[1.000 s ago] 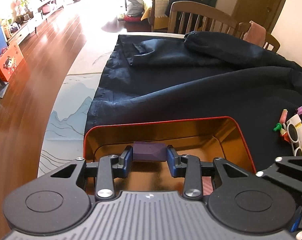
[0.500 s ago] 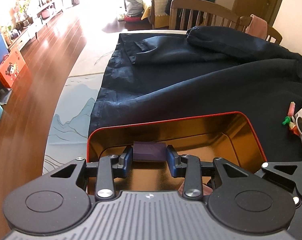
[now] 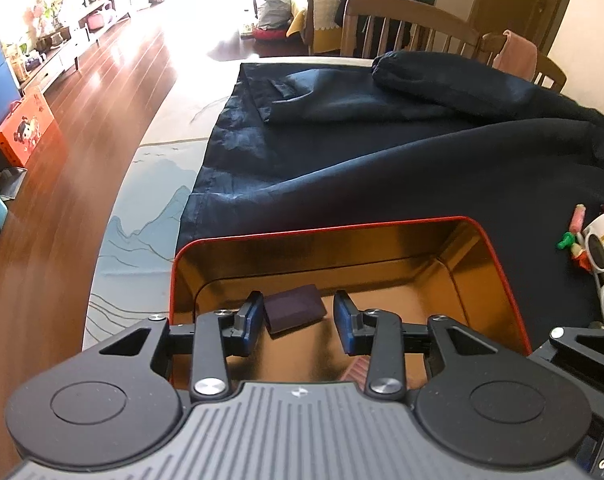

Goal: Organize rigid objects
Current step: 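Open both grippers to drop the eraser and comb into the tin, then move both tools back toward the remaining items on the cloth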

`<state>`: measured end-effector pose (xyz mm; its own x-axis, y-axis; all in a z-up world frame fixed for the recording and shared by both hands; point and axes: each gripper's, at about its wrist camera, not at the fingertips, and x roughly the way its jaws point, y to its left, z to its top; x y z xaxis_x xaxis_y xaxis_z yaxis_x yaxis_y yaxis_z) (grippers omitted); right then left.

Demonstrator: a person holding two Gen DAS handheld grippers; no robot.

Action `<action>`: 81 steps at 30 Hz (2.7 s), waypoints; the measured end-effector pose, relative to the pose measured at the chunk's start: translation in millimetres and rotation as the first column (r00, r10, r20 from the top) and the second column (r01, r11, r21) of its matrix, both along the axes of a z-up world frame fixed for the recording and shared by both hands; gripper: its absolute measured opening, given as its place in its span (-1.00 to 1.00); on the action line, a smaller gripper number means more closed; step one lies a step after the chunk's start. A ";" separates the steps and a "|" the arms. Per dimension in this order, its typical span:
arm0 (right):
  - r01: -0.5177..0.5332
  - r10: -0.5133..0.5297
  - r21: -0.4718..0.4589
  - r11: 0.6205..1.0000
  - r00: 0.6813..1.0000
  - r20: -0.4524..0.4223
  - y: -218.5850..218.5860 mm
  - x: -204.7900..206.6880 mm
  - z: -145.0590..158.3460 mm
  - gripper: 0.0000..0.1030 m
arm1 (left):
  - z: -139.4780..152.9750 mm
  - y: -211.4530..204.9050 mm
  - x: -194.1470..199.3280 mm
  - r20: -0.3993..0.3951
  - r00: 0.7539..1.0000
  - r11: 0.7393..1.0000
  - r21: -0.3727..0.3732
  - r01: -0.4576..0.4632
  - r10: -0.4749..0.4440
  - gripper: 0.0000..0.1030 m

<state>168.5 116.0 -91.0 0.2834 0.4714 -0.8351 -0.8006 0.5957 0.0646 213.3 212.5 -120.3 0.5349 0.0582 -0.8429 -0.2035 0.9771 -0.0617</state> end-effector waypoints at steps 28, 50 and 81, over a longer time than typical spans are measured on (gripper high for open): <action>0.128 -0.140 0.177 0.976 0.988 0.059 -100.8 -20.7 78.0 0.60 | 75.0 -53.8 -65.7 0.183 0.983 1.000 0.008 0.000 -0.001 0.22; 0.148 -0.173 0.237 0.960 0.981 0.089 -215.3 -8.8 91.0 0.99 | 94.8 -157.4 -82.2 0.242 0.970 1.000 0.022 -0.017 0.011 0.57; 0.484 -0.490 0.094 0.870 0.871 0.042 -388.6 82.1 9.2 0.89 | 7.3 -266.5 -18.4 0.105 0.987 0.991 -0.030 0.129 -0.125 0.59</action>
